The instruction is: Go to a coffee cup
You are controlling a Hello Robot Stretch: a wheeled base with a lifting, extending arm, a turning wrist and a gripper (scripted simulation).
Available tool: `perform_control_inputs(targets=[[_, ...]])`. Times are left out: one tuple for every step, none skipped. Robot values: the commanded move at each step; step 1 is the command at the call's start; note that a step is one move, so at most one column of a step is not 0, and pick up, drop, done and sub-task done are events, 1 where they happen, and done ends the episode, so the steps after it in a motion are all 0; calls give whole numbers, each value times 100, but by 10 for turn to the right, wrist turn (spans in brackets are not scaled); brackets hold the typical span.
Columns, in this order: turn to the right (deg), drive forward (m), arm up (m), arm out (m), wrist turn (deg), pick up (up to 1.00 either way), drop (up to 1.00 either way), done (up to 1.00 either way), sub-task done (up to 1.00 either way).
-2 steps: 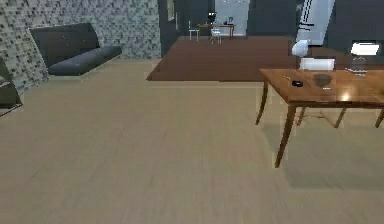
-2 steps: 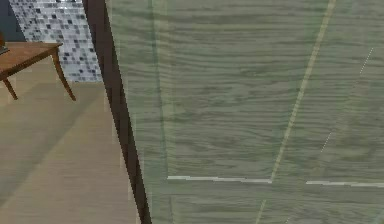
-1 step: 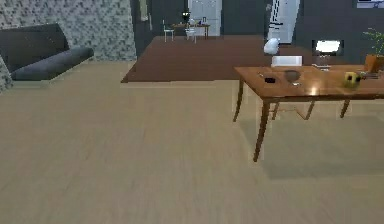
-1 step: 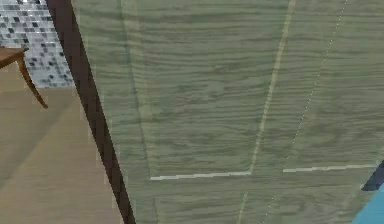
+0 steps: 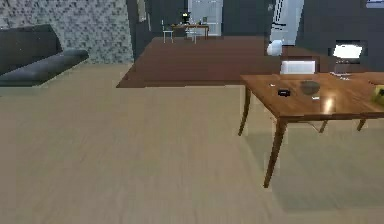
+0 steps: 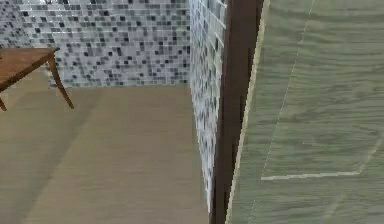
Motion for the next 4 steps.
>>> perform_control_inputs(targets=[[0,100,0,0,0,0,0,0,0],[30,0,0,0,0,0,0,0,0],[0,100,0,0,0,0,0,0,0],[0,40,0,0,0,0,0,0,0]])
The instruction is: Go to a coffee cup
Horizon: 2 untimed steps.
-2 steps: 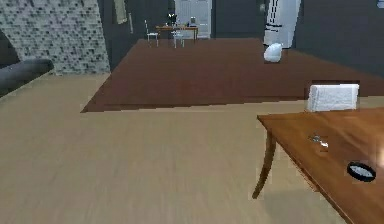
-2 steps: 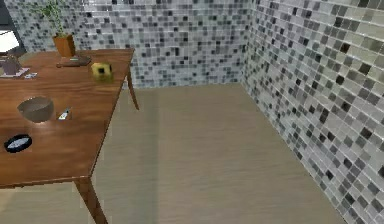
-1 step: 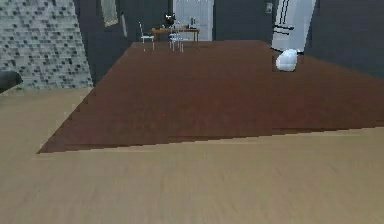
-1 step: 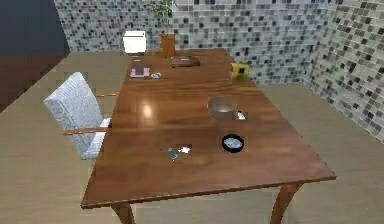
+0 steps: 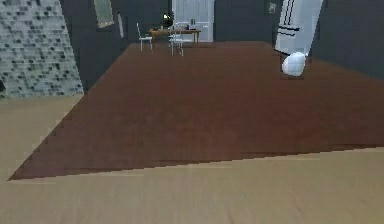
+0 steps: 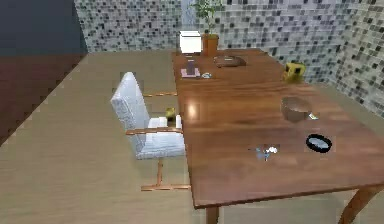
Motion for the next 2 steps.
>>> perform_control_inputs(targets=[[0,100,0,0,0,0,0,0,0],[0,100,0,0,0,0,0,0,0]])
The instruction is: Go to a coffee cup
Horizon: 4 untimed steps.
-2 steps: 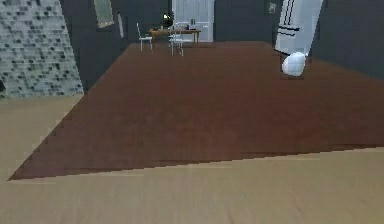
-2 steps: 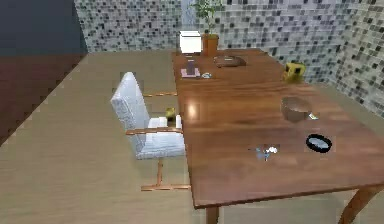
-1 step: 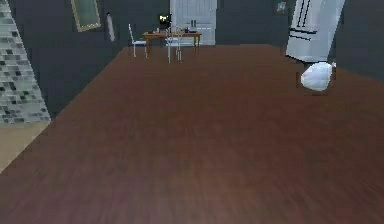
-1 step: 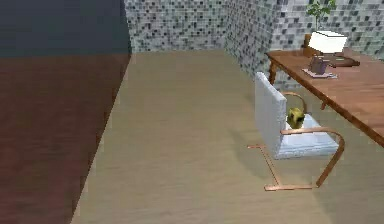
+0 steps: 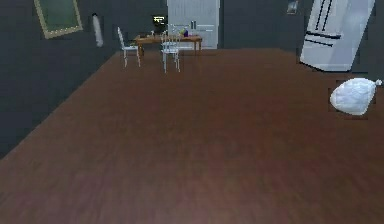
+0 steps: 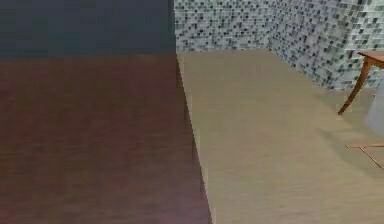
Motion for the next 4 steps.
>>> perform_control_inputs(targets=[[0,100,0,0,0,0,0,0,0],[0,100,0,0,0,0,0,0,0],[30,0,0,0,0,0,0,0,0],[0,100,0,0,0,0,0,0,0]])
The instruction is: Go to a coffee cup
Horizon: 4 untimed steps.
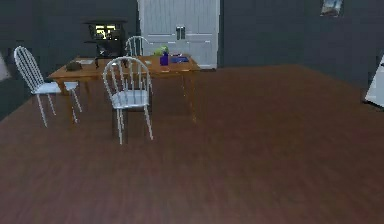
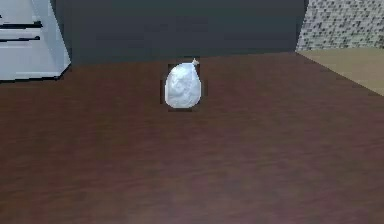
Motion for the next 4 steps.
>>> perform_control_inputs(targets=[[0,100,0,0,0,0,0,0,0],[0,80,0,0,0,0,0,0,0],[-300,0,0,0,0,0,0,0,0],[0,100,0,0,0,0,0,0,0]])
